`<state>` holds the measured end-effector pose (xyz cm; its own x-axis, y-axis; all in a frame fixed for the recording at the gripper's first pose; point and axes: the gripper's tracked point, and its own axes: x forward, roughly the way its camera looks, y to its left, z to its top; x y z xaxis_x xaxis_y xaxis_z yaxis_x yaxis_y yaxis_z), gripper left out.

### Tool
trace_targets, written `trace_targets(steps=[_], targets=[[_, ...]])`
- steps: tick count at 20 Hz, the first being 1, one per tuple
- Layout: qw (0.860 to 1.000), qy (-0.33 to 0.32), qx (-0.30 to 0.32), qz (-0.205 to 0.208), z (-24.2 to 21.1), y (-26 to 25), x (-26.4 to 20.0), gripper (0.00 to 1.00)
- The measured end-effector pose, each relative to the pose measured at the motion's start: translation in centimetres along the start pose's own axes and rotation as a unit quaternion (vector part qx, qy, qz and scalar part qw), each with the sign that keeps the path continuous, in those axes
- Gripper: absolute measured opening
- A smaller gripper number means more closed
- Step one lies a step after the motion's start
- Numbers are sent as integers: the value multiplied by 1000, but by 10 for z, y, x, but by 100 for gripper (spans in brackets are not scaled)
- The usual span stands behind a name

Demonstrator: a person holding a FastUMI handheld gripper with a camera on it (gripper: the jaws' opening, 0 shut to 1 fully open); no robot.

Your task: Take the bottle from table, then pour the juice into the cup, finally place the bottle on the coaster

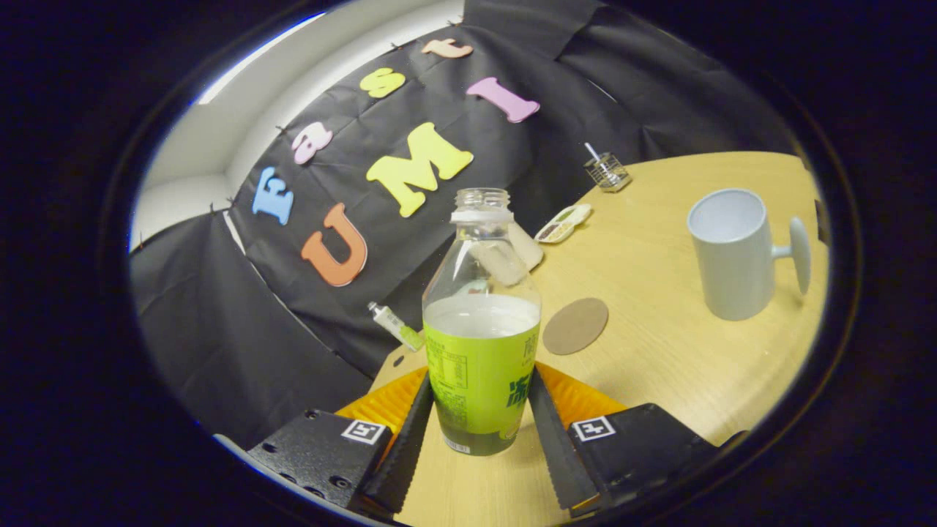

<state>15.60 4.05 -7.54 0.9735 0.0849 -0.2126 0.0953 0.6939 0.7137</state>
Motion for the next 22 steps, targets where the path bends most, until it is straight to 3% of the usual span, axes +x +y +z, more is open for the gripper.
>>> trace_targets(steps=[4, 9, 14, 18, 22], targets=[[994, -21, 103, 32, 17, 4, -9, 78], [980, -39, 187, 49, 40, 9, -11, 77], [959, -52, 268, 70, 48, 13, -13, 77], [934, -70, 339, 90, 58, 8, -18, 77], [920, -78, 373, 93, 63, 5, -20, 77]])
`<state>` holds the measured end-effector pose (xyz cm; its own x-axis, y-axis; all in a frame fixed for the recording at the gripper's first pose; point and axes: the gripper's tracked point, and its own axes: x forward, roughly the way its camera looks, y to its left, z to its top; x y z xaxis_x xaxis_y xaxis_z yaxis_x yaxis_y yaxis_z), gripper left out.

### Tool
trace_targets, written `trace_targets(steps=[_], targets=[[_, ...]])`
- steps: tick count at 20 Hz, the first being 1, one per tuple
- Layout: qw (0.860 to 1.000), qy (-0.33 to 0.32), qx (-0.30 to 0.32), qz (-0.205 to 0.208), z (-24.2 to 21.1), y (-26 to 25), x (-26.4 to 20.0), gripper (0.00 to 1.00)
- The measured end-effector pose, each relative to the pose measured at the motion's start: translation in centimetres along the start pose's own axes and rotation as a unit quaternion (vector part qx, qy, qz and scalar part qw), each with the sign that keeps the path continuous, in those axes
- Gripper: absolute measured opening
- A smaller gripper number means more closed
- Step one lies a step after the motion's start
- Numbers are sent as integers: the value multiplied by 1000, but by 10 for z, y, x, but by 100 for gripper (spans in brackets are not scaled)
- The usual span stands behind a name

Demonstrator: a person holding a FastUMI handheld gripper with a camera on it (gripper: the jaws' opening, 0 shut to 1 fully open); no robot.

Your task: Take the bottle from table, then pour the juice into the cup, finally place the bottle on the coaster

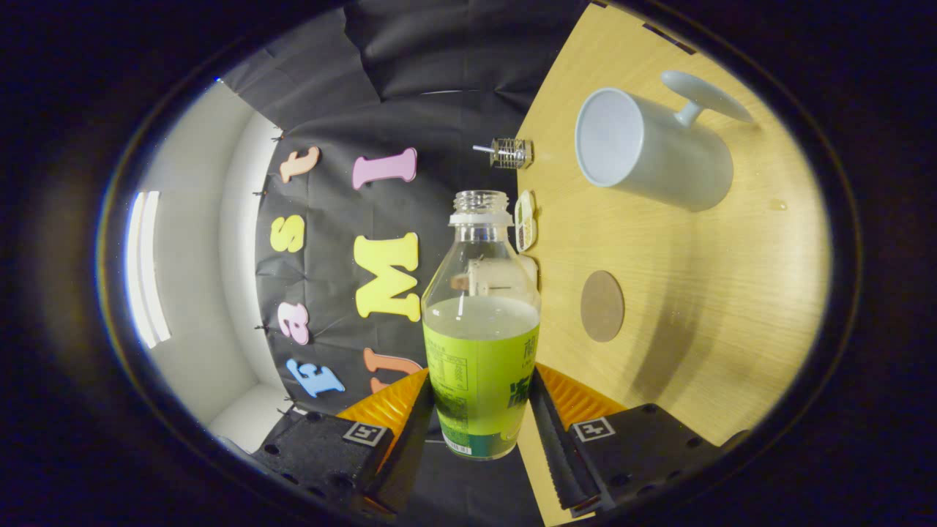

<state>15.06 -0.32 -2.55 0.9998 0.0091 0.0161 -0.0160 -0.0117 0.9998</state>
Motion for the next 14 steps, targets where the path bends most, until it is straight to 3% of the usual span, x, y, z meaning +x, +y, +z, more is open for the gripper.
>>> trace_targets(steps=[14], targets=[[990, -29, 135, 32, 25, 18, 6, 77]])
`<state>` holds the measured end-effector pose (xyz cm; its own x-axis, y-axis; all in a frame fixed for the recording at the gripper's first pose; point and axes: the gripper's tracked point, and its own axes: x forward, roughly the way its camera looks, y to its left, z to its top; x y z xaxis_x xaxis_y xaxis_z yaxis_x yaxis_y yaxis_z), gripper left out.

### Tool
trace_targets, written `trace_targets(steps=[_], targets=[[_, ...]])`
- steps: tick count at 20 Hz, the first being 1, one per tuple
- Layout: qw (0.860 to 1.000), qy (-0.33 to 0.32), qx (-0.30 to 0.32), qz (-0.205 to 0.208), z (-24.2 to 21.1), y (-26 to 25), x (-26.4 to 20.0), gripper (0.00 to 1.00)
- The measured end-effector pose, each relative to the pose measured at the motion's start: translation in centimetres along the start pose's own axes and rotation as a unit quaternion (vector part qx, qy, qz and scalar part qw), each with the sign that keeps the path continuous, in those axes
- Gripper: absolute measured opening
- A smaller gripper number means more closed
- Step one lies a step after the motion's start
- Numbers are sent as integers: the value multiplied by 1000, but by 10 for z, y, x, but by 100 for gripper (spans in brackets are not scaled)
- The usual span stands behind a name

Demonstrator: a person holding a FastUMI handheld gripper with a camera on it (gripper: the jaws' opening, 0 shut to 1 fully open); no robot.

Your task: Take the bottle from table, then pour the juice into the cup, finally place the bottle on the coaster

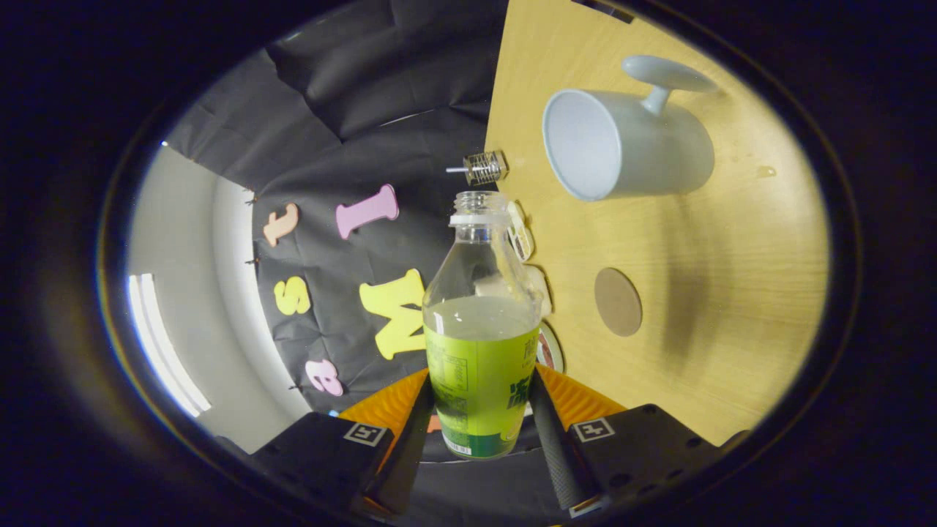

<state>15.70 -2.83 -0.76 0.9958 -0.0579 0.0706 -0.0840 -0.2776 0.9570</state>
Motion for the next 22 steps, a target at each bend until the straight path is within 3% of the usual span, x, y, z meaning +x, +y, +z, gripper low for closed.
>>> trace_targets(steps=[22], targets=[[995, -3, 88, 41, -4, 30, 9, 77]])
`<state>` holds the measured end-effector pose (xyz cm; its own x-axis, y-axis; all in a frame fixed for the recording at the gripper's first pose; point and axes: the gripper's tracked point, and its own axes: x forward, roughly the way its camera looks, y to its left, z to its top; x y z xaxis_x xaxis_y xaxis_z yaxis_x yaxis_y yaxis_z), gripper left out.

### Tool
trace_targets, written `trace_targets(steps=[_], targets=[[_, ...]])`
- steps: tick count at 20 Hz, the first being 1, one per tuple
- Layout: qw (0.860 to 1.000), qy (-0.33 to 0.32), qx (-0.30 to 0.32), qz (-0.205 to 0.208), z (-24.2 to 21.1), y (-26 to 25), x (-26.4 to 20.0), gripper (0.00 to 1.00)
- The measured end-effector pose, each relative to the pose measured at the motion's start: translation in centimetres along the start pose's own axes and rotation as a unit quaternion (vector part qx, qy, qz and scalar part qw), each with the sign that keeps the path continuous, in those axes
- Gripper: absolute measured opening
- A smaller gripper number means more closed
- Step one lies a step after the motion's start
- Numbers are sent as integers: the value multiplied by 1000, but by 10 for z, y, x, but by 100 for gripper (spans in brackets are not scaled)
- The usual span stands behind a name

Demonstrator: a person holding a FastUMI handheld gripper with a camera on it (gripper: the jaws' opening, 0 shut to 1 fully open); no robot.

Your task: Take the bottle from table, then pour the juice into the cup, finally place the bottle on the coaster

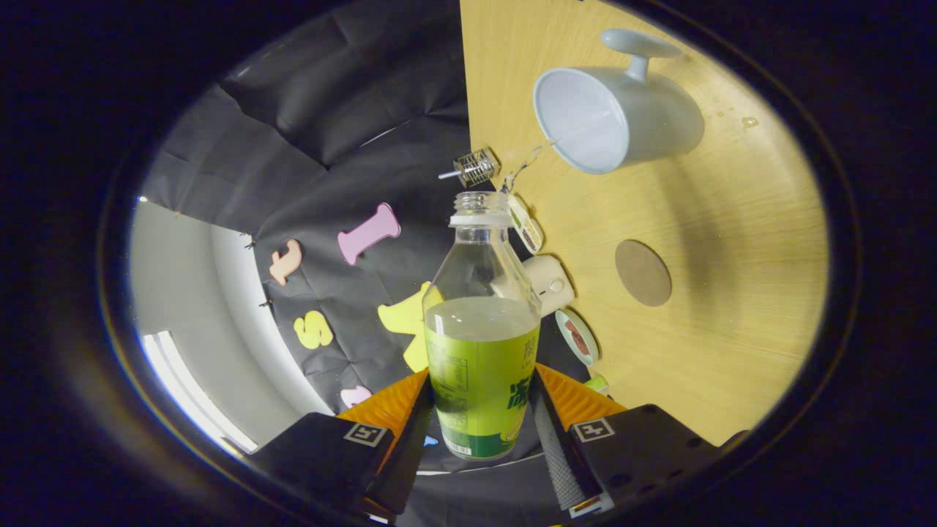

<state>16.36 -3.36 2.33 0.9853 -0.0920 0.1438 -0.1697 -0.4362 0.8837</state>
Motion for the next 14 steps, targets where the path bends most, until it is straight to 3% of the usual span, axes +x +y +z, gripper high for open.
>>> trace_targets(steps=[14], targets=[[996, -5, 72, 44, 4, 18, -2, 77]])
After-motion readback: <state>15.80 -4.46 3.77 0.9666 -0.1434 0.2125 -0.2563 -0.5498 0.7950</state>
